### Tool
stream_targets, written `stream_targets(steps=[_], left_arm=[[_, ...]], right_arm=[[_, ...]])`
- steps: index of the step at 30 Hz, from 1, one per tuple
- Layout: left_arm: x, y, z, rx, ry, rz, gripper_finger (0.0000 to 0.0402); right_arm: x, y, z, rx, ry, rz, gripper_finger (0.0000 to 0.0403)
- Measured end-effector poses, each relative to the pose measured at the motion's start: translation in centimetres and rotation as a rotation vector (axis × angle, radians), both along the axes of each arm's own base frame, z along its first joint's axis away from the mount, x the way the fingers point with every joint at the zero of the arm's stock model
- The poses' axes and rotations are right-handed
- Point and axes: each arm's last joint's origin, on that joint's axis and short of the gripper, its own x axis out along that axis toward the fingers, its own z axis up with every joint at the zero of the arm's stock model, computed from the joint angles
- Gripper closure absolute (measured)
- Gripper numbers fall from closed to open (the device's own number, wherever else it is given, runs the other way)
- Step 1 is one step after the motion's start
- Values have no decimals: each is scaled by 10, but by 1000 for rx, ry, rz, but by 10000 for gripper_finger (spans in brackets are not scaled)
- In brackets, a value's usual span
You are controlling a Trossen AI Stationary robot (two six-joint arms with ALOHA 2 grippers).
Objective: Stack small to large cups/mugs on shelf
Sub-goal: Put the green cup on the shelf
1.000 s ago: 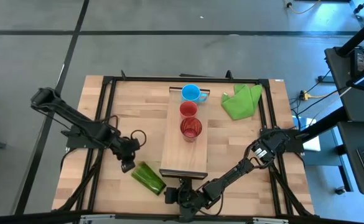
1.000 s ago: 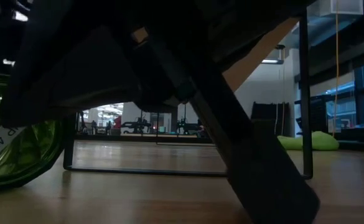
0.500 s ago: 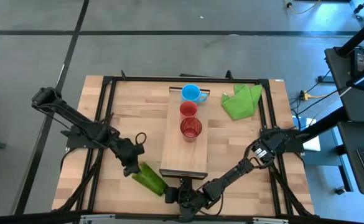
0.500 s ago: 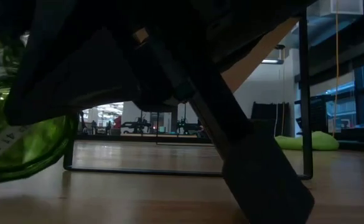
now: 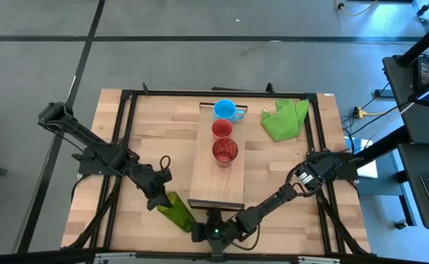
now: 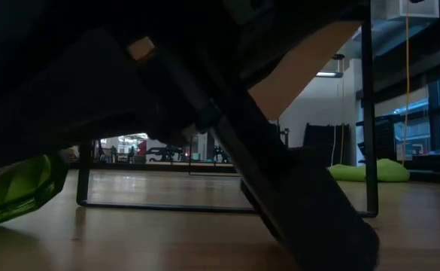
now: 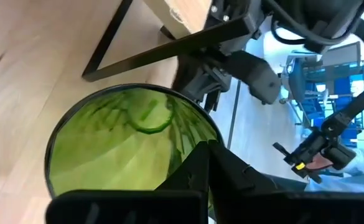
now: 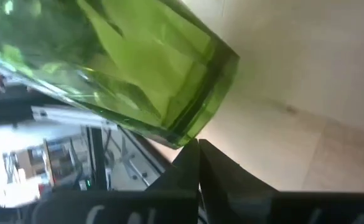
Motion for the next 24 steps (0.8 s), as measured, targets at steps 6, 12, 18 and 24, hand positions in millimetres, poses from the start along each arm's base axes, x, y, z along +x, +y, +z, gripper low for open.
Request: stream_targets(steps=[6, 12, 18, 24], left_arm=[[6, -5, -12, 21, 45, -7, 401], [19, -15, -14, -49, -14, -34, 401], [29, -23, -4, -79, -43, -47, 402], [46, -34, 17, -63, -88, -84, 401]], right_arm=[[2, 2, 3, 6, -11, 25, 399], [1, 1, 2, -2, 15, 34, 399], [0, 0, 1, 2, 50, 54, 399], [3, -4, 1, 0, 53, 45, 399]])
